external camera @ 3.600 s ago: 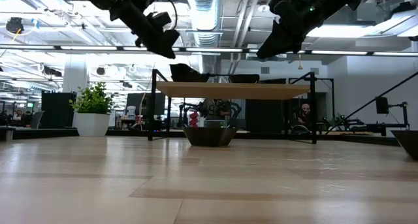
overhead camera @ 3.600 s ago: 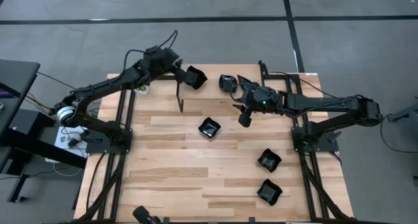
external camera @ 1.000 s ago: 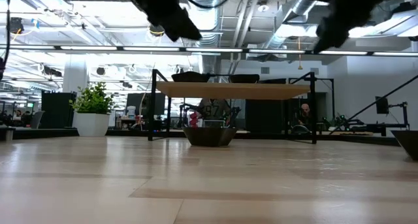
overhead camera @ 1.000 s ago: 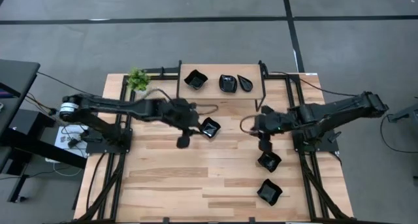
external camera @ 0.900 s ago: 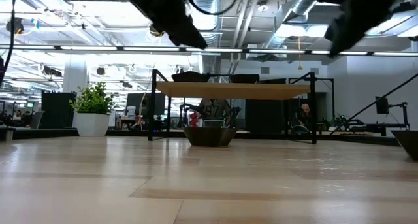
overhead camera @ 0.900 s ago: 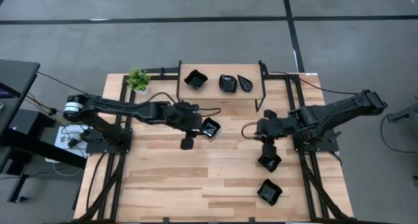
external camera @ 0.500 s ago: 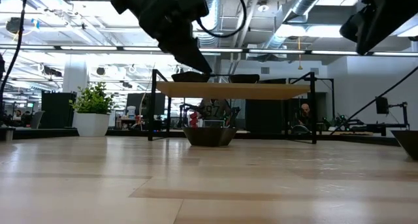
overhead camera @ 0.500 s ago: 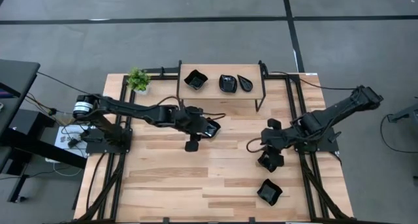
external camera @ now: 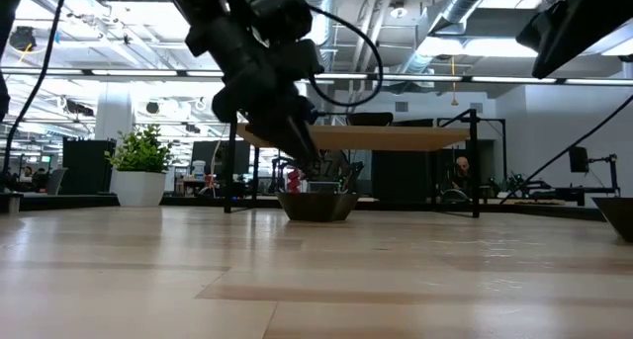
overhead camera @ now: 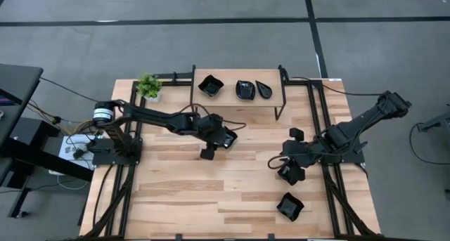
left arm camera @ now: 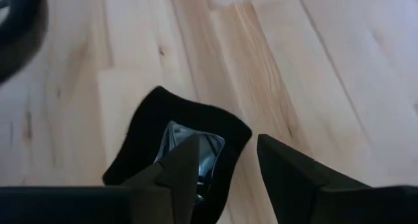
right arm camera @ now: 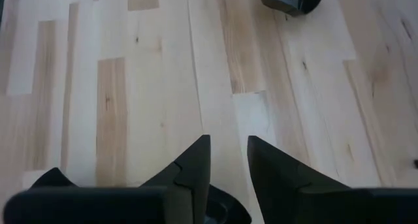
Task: Pick & Place Mini shaped plates
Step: Stack the black wave square shaped plate on top of the black wave square shaped plate on the shelf
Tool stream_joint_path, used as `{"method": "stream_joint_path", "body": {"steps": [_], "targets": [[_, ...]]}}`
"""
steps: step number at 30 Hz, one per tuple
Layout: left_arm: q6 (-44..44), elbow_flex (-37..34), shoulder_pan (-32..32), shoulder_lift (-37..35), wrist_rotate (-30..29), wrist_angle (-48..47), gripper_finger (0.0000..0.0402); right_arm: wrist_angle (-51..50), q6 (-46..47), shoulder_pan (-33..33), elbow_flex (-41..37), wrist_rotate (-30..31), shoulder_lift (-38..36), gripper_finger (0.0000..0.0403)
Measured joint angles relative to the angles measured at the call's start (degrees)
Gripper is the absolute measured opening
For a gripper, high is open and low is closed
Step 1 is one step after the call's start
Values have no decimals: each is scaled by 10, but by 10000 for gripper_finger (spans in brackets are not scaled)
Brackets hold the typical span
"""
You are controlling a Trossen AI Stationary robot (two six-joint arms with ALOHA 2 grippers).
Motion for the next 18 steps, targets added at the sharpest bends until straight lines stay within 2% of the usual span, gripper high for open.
{"method": "stream_joint_path", "body": {"steps": [8,18], "targets": [[41,1,0,20,2,1,144,0,9,0,0,0,0,98],[45,1,-8,63,1,0,136,-9,9,0,0,0,0,98]]}}
